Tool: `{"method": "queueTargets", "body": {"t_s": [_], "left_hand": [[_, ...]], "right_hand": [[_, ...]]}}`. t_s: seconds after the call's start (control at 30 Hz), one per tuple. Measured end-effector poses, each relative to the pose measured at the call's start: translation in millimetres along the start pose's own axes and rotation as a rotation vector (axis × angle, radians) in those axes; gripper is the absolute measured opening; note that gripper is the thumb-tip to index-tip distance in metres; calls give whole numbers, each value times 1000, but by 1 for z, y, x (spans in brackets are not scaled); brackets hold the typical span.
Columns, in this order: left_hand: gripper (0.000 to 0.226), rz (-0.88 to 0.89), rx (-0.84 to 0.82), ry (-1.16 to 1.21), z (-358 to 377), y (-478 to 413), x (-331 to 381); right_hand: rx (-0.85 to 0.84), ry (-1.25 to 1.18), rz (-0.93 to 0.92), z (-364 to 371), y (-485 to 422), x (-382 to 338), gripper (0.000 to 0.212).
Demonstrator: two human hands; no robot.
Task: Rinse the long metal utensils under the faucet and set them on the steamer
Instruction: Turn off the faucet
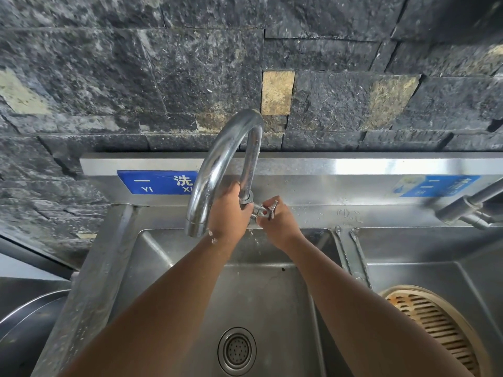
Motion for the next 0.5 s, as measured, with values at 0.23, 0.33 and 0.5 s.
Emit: {"method": "queueTargets", "body": {"t_s": [0.23, 0.33, 0.5], "left_hand": [[28, 9, 4, -50, 0, -1, 1], [29, 11, -7, -57, -1, 1, 3], [26, 5, -124, -70, -10, -2, 9]], "right_hand": [[0, 4, 11, 0, 0, 0, 25], [1, 11, 16, -1, 1, -1, 26], [12, 66, 44, -4, 6, -11, 30]]}}
Point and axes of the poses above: each hand's wrist, its own y-axis away from the middle knuckle, its own z-axis out of the palm, x = y × z, the point moved 6 cm from there along -y, towards the middle knuckle, and after that the axes turned 9 degrees about -z, right-handed, at the moved point
